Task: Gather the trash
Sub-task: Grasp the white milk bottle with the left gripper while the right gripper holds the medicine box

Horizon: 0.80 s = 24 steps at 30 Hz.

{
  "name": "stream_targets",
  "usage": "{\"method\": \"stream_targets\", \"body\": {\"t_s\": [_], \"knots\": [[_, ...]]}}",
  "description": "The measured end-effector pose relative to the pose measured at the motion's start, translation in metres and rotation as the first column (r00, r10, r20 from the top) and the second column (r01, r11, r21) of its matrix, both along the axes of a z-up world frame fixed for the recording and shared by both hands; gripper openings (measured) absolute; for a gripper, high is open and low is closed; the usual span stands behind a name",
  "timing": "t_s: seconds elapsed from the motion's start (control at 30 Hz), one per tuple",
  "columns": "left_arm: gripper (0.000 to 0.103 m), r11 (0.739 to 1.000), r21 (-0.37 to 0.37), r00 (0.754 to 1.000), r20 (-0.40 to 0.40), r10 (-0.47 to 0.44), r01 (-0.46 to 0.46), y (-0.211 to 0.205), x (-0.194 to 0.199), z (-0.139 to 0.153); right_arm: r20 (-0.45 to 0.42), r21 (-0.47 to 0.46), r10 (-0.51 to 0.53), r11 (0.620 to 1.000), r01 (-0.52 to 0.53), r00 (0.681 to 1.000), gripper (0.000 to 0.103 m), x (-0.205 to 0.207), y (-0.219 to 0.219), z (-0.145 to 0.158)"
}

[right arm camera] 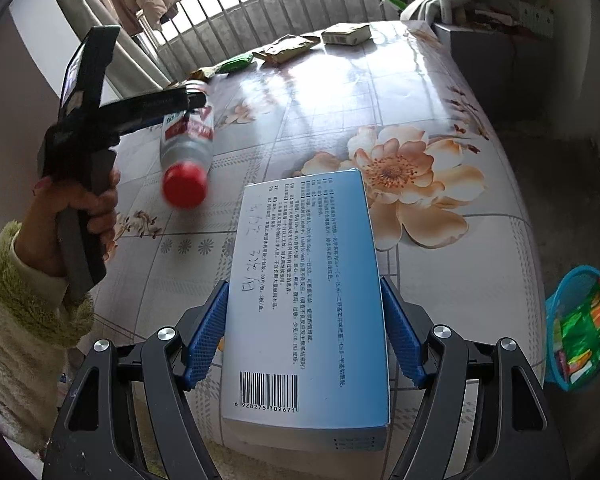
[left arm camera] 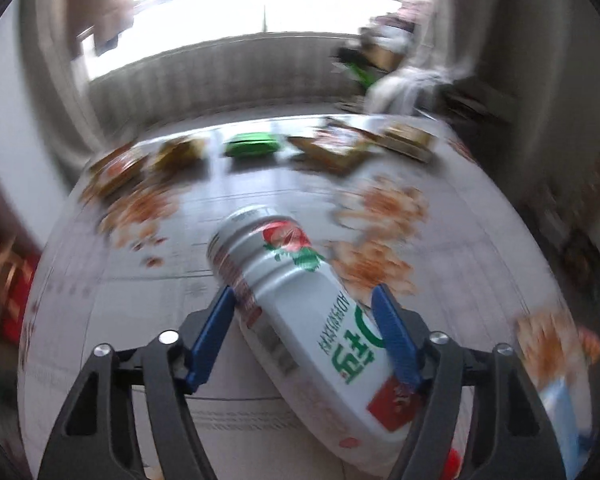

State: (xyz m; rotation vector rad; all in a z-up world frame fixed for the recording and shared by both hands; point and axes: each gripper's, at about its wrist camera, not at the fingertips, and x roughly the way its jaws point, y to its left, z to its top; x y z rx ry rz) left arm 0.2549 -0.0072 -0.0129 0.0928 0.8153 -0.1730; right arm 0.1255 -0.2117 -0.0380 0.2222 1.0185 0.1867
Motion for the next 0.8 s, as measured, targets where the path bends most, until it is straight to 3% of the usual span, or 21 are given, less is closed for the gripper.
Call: {"method": "stream_targets", "body": {"t_s": [0.1,0.4,0.57,0.8], "knots": [[0.053,0.996,0.01,0.996,-0.008,-0.089,0.089,-0.009,-0.011,-0.001,0.003,0.008,-0.009,1.0,0.009,1.0,0.069,0.002,-0.002,0.0],[0.051,0.976,-0.096,0.975,-0.089,-0.203,0.194,-0.002,-0.078,0.0,0.001,0.008,-0.025,1.0,0.025,1.0,0.069,-0.002,-0.003,0.0],[0.051,0.949,-0.269,0.957,-0.192,-0.22,0.164,0.016,-0.117,-0.002,-0.006,0.014,-0.033,0.999,0.033,0.999,0.069,-0.003,-0.001,0.0],[0.052,0.918,-0.382,0.95,-0.235,-0.206,0.105,0.029,-0.132,-0.007,-0.004,0.013,-0.013,1.0,0.013,1.0,0.071,0.013,0.014,0.001]]}}
